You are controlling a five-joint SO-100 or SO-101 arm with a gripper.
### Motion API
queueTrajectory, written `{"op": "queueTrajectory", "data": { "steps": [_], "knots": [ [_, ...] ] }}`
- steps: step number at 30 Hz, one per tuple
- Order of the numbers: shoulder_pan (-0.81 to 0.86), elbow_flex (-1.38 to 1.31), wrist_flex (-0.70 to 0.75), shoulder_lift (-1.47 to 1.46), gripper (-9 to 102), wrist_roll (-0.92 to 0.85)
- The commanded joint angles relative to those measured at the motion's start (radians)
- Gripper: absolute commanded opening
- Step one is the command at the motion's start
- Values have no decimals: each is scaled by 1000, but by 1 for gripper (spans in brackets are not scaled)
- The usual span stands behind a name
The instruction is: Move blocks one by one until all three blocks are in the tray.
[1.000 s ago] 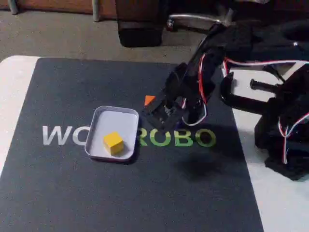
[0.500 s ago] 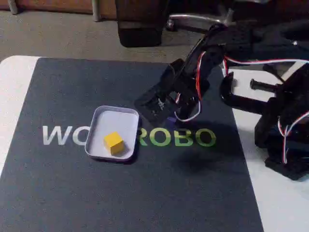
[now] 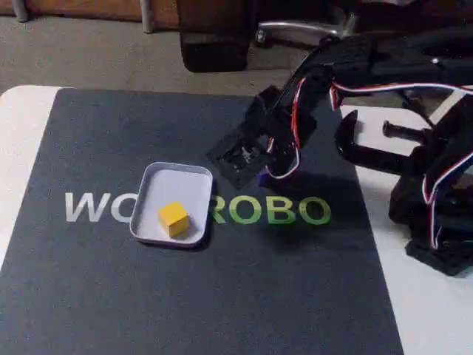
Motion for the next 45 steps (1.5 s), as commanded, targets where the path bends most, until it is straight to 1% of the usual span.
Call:
{"op": "queueTrajectory", "data": {
  "steps": [1,8,24,41,45],
  "knots": [
    [14,-9,-34,-6,17,-8],
    [49,-11,-60,-18,16,-15],
    [98,-11,-60,-14,13,12],
    [98,-14,-75,-26,0,35],
    [80,-15,-75,-9,-2,75]
  ]
}}
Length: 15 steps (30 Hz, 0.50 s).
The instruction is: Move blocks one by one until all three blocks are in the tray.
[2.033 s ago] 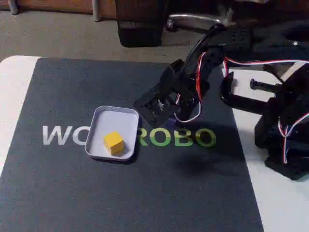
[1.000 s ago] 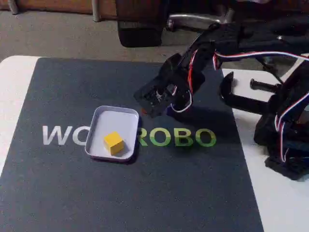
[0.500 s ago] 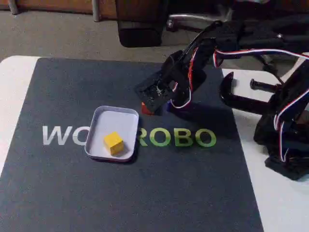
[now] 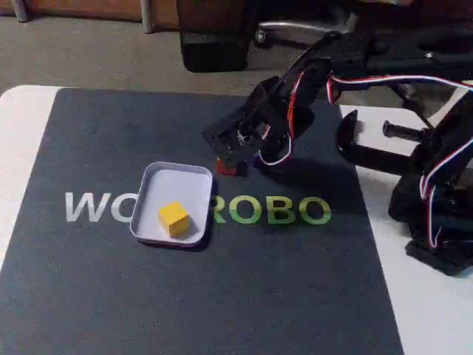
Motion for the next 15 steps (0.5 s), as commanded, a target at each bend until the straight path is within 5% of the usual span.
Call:
{"op": "queueTrajectory", "data": {
  "steps": [1,15],
  "knots": [
    [-20,-15,-8,26,-2,54],
    [-258,-106,84,140,-8,603]
  ]
}}
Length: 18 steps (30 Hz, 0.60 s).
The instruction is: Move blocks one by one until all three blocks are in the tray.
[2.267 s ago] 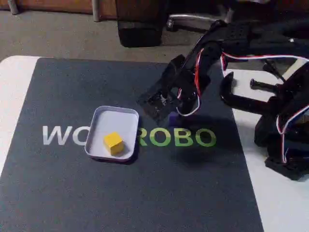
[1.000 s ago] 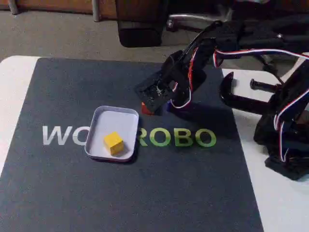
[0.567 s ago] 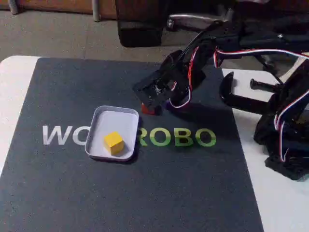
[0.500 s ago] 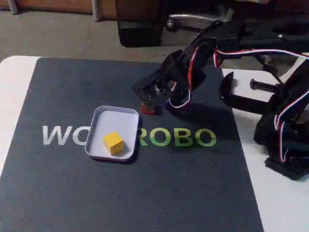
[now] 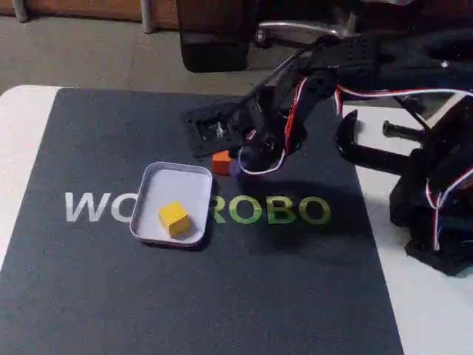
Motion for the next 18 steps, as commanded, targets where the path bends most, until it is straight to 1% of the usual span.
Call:
{"op": "queueTrajectory", "data": {
  "steps": [1,6,10,15,18],
  "knots": [
    [-57,-58,12,54,-8,98],
    [-121,-112,3,14,-8,232],
    [-158,-195,-9,-49,-8,379],
    [-169,-287,-11,-118,-8,518],
    [-160,-327,-11,-164,-8,558]
  ]
}}
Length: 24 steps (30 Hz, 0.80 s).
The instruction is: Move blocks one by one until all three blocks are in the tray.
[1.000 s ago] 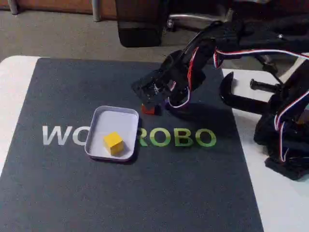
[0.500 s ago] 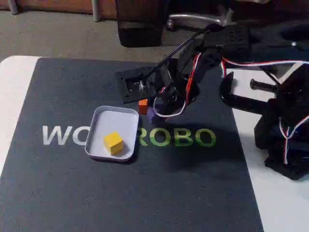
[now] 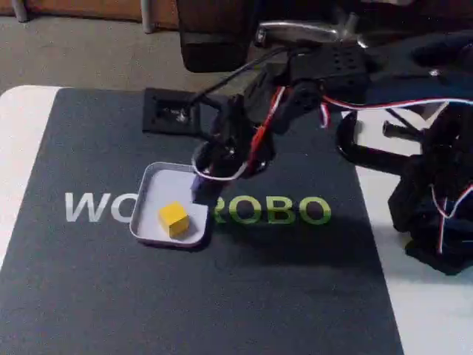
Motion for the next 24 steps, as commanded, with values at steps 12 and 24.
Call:
{"op": "queueTrajectory", "data": {
  "steps": [12,24],
  "knots": [
    [18,-144,-20,-77,-1,87],
    [18,-160,-23,-91,10,80]
  ]
}}
